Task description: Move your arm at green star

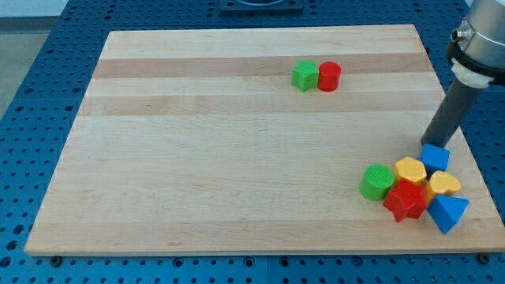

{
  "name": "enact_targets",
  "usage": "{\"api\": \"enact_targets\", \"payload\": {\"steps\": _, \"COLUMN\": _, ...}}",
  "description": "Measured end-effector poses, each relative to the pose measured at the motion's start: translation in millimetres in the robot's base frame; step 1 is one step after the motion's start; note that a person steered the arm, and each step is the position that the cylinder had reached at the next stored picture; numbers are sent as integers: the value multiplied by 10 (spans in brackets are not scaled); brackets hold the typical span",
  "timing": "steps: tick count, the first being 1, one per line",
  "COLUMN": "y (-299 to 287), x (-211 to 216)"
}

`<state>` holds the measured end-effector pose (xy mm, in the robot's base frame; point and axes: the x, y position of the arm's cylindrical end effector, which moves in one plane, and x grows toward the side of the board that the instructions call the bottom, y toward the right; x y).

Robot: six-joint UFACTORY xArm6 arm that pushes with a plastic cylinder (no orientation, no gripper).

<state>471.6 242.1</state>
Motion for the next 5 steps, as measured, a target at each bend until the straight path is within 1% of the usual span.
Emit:
{"api": "enact_targets", "payload": {"steps": 1, "y": -216, "x": -116}}
{"api": "enact_targets", "payload": {"steps": 2, "y": -646, "x": -238}}
{"api": "enact_targets", "payload": {"steps": 4, "y": -1709, "x": -492}}
{"api": "enact_targets", "payload": {"steps": 5, "y": -2172, "x": -797}}
